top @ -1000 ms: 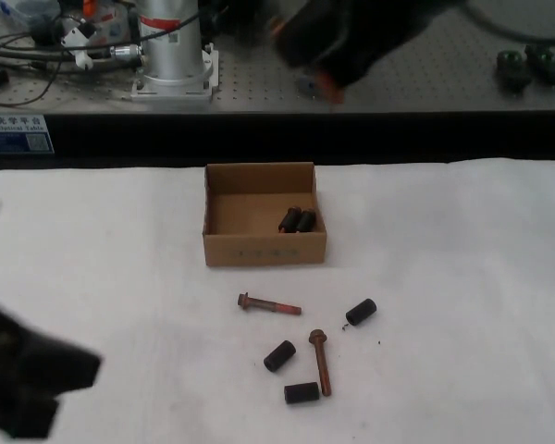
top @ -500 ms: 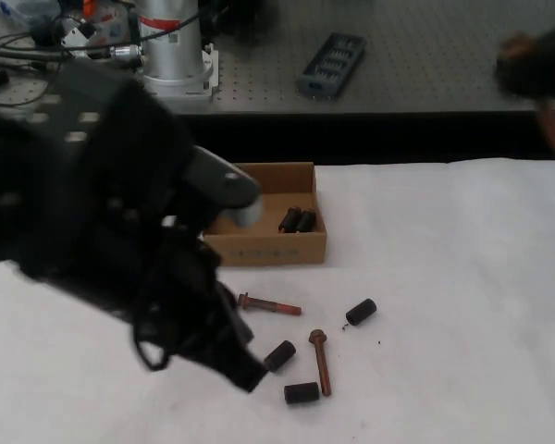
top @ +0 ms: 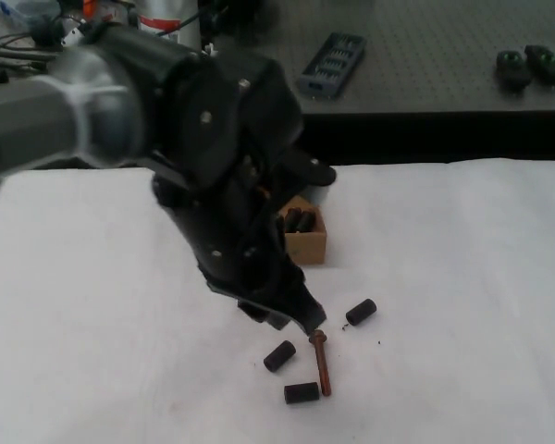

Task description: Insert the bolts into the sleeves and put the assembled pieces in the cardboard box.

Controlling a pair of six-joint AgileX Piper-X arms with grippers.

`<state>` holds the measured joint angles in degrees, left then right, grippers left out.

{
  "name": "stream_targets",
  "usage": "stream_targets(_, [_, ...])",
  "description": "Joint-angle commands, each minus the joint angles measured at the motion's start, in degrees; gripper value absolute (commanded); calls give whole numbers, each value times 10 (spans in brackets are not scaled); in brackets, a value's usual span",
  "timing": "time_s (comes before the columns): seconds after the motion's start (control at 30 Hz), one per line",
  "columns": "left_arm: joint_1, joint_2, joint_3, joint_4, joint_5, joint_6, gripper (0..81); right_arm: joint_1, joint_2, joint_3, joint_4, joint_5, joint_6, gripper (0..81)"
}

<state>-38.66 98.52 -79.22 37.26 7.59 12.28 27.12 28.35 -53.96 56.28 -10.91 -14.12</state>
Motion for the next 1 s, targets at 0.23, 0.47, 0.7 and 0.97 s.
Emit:
stream_targets(0.23, [-26,94,-22,1,-50,6,309,-5,-66,28,2,23,17,20])
stream_targets(0.47, [-26,142,-25,-47,-79,9,309,-5,-70,30,21,26,17,20])
stream_targets(0.7, [-24,193,-76,-57,-89,46,309,-5,-70,30,30,26,17,20])
stream_targets(0.97, [-22,230,-129,5,-140,61,309,-5,-70,30,30,26,17,20])
